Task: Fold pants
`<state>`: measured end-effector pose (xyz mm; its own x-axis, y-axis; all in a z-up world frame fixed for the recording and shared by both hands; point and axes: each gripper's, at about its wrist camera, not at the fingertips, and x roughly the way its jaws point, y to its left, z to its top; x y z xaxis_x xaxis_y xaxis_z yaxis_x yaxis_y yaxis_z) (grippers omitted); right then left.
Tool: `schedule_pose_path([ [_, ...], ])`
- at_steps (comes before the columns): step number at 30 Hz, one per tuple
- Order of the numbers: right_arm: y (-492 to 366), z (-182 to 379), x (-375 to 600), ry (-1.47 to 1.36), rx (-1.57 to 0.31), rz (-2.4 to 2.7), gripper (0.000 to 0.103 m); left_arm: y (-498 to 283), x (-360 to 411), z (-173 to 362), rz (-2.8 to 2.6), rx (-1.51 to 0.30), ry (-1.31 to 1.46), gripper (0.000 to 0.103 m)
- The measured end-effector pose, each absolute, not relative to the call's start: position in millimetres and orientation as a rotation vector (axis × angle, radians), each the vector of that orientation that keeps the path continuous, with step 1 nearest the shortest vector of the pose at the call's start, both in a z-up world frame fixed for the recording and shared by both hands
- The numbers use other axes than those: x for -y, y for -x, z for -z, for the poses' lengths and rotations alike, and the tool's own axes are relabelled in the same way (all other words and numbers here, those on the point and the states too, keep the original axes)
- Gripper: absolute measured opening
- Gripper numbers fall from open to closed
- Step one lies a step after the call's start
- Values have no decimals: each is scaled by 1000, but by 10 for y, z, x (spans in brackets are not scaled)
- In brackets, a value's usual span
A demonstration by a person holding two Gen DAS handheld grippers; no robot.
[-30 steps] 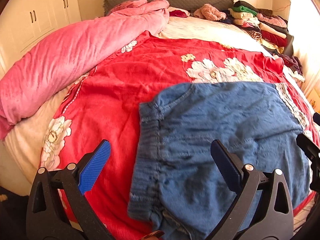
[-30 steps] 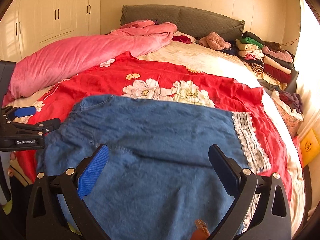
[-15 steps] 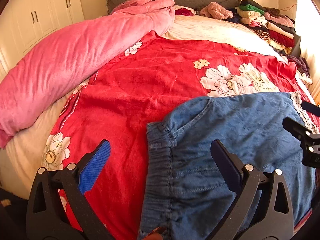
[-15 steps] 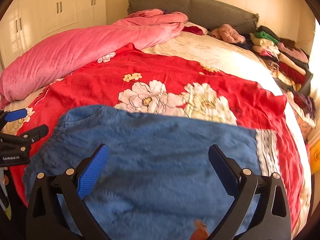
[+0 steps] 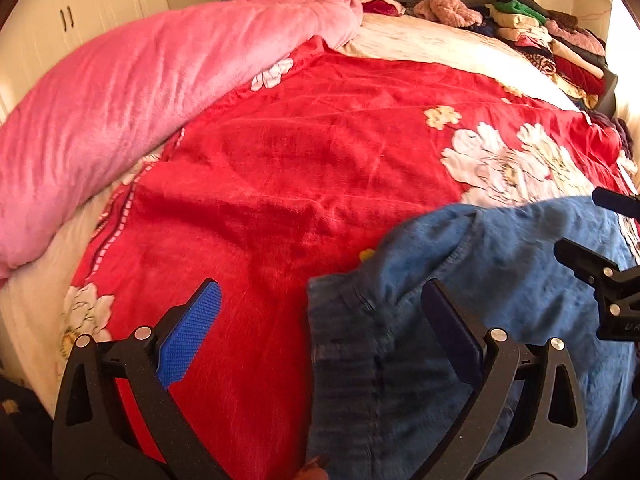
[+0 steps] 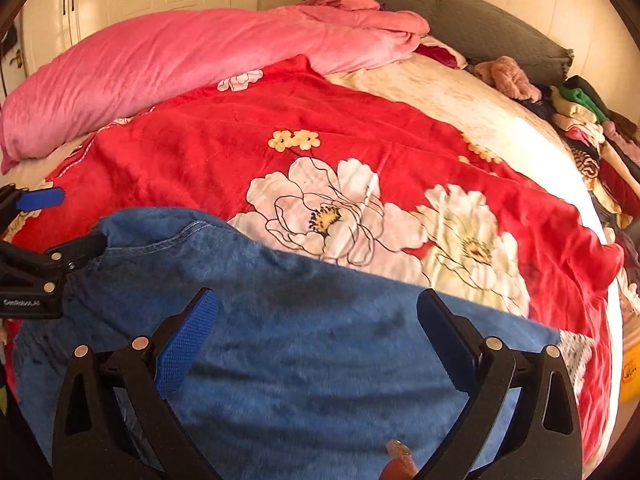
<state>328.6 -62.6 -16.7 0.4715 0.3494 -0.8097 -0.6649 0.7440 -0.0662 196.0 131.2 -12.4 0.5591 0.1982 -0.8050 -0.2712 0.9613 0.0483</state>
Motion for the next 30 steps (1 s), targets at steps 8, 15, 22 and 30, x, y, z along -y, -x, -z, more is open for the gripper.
schedule_pose_path([
  [8,-3522,301,464,450,-913,-681,99,-2179,-1361,309,-207,-984,99,94],
  [15,-3611,434,304,516,-941,-711,99,-2189,-1259,298,-51,-950,104,40],
  [22,-3545,446,216,593,-907,-734,99,-2116,-1161,126,18,-914,84,5],
  [30,-3374,481,131,664,-856,-783,90,-1802,-1048,-187,88,-840,92,4],
])
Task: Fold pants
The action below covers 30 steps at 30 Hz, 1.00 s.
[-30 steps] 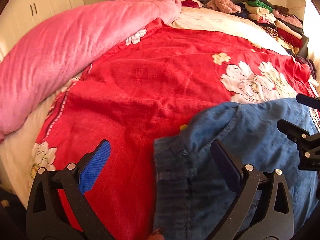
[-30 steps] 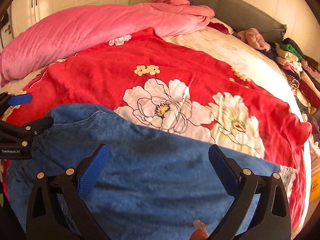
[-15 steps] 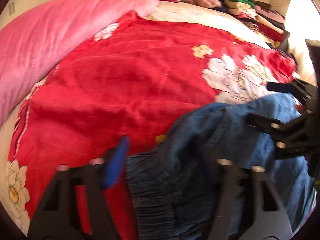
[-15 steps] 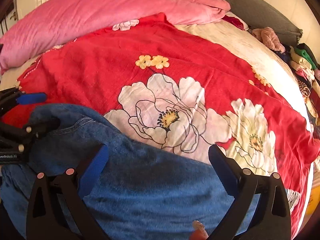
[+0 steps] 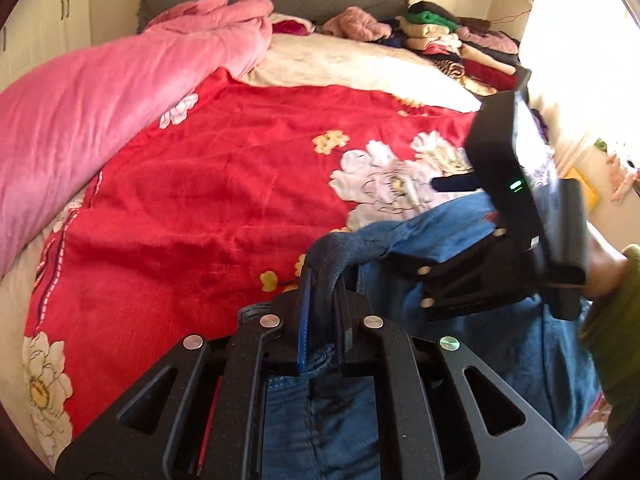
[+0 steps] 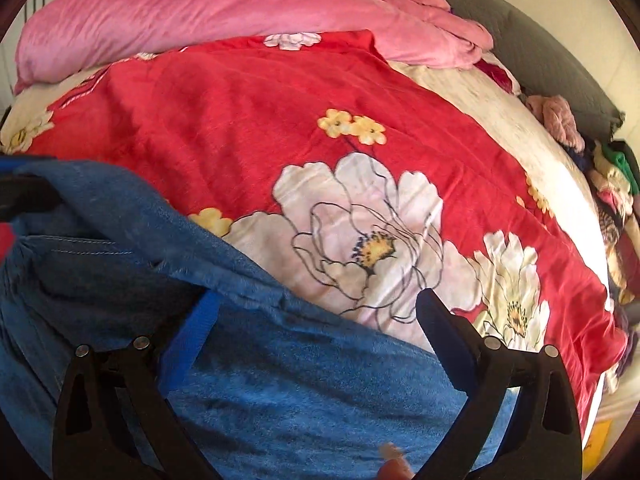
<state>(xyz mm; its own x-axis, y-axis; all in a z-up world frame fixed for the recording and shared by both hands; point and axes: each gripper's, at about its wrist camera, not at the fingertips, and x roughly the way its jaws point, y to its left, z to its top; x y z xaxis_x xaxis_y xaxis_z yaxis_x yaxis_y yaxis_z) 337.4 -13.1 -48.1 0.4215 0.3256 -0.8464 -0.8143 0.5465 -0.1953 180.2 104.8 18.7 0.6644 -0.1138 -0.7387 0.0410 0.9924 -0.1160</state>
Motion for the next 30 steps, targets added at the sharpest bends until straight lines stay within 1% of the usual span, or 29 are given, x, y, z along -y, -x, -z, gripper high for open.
schedule_pose_path([
  [2,-3319,453,139,635,-871,-823,55,-1773,-1029,-190,86,-840,84,4],
  [3,-3280,436,139,626,-876,-846,47,-1761,-1023,-187,85,-840,78,4],
  [4,-3224,409,144,627,-871,-861,32,-1750,-1020,-189,83,-839,70,4],
  [5,-3166,368,161,629,-853,-863,23,-1735,-1026,-201,80,-833,66,4],
  [7,-3083,269,221,597,-832,-866,16,-1704,-1060,-237,76,-821,65,4],
  [13,-2842,-137,572,386,-782,-892,14,-1581,-1126,-335,60,-787,60,4],
  [17,-2615,-327,810,278,-769,-912,14,-1458,-1075,-416,64,-762,27,4],
  [18,-2529,-365,877,258,-764,-918,12,-1412,-1051,-447,59,-751,12,5],
  [25,-1890,-477,1192,197,-747,-974,11,-1035,-958,-490,66,-722,-32,4],
  [30,-1406,-375,1253,181,-789,-1035,11,-620,-941,-402,67,-737,-31,4],
])
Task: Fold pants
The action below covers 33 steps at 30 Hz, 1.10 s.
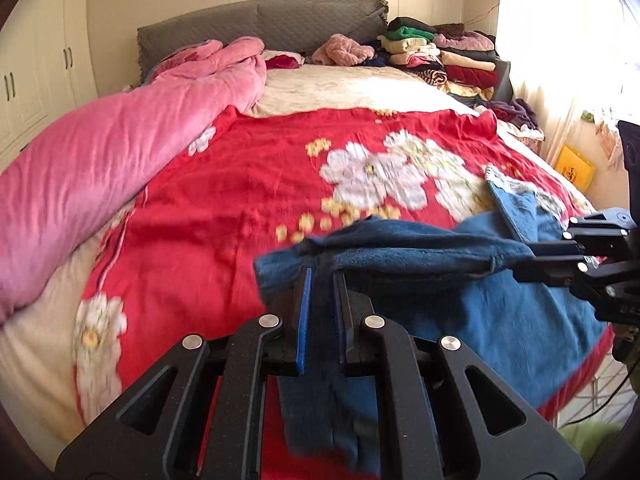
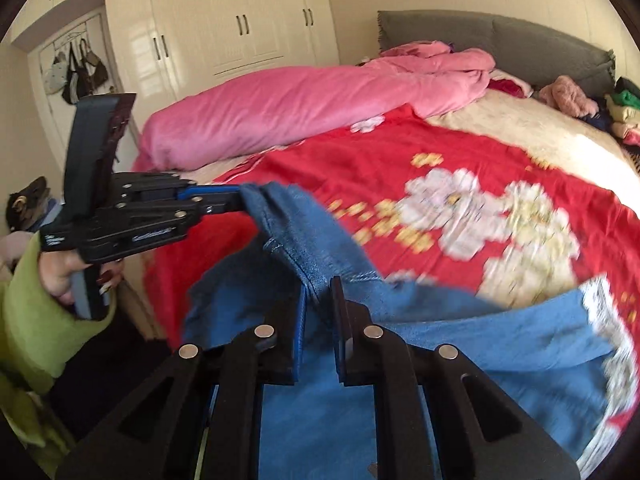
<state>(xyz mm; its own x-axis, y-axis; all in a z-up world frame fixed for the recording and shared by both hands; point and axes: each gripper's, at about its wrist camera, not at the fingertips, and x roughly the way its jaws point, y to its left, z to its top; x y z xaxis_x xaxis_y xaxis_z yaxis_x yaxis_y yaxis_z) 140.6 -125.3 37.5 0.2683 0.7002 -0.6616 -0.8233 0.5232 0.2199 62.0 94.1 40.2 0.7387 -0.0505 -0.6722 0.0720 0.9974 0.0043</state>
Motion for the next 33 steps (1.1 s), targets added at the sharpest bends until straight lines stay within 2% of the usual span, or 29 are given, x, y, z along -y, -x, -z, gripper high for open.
schedule_pose_path([
  [11,-696,159,1049,268,-957,-1096,11,-98,-1037,-131,54,-845,49,4],
  [20,-565,232,1098,299,-968,-1120,11,192,-1059,-377,33,-781,93,5],
  [24,-551,271,1087,290,-991,-1130,17,35,-795,-369,101,-794,54,5],
  [27,-506,192,1129,265,-997,-1175,19,-161,-620,-74,116,-892,-7,13],
  [30,-445,7,1247,278,-917,-1156,36,-261,-683,228,99,-984,11,17],
  [33,-523,-51,1355,244,-886,-1089,44,-265,-733,245,111,-983,36,17],
])
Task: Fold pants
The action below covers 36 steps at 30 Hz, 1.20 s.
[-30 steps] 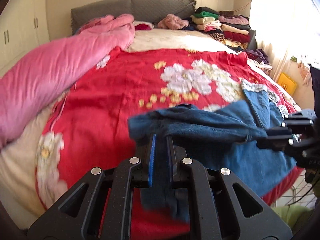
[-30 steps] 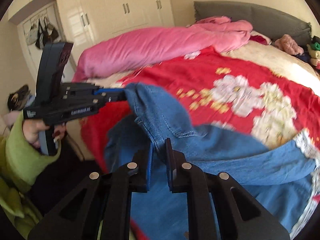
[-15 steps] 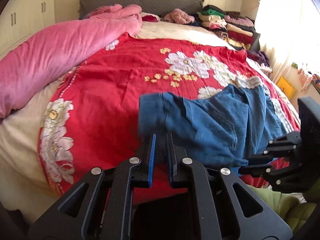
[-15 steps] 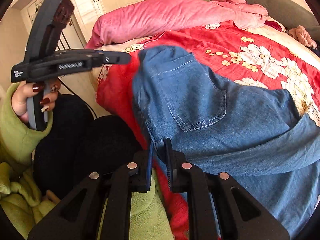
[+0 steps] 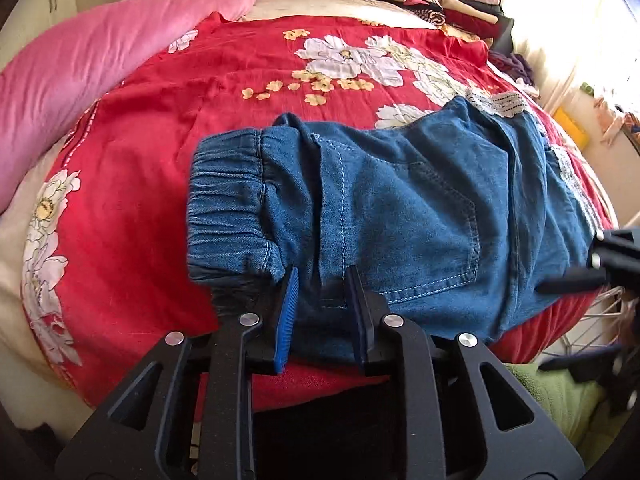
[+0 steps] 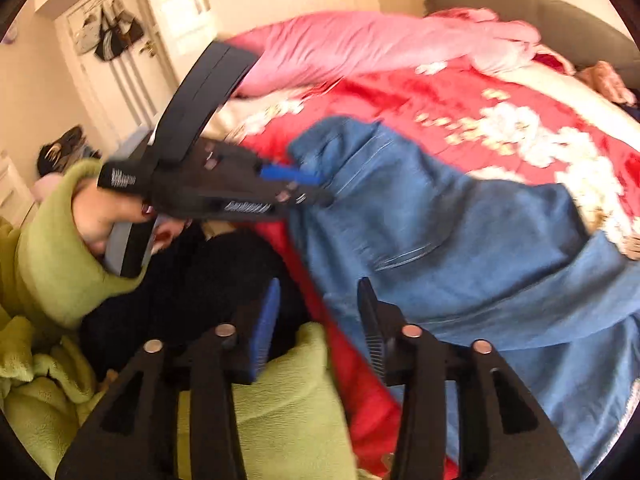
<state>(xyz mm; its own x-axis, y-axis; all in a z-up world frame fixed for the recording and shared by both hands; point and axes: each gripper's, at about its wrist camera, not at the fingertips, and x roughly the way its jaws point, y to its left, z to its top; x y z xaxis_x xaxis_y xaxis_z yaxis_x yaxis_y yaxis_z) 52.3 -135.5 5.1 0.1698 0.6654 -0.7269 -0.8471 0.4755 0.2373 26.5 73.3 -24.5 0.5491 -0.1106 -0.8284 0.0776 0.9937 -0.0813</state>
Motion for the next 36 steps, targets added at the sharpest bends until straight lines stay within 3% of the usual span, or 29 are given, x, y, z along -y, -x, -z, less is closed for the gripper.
schedule_pose_path([
  [6,-755,502,1343,255,-1113,-929,47,-247,-748,264,116,-972,47,17],
  [10,-699,398,1371,232,-1085,-950,50,-218,-742,211,113,-942,51,17],
  [12,-692,294,1448,187,-1060,-956,50,-171,-727,95,111,-901,57,23],
  [14,-738,195,1537,154,-1033,-936,50,-108,-704,-50,110,-853,57,37],
  [17,-806,69,1706,108,-998,-889,61,-68,-661,-165,116,-823,51,43],
  [21,-867,-72,1920,73,-954,-821,62,-33,-577,-253,128,-810,47,54],
  [24,-938,-187,2097,60,-915,-763,73,-26,-482,-285,144,-805,41,64],
  [28,-1040,-283,2335,38,-874,-698,74,-36,-299,-316,187,-803,27,75],
  [36,-1353,-407,2612,2,-855,-600,74,-186,262,-275,347,-825,32,76],
])
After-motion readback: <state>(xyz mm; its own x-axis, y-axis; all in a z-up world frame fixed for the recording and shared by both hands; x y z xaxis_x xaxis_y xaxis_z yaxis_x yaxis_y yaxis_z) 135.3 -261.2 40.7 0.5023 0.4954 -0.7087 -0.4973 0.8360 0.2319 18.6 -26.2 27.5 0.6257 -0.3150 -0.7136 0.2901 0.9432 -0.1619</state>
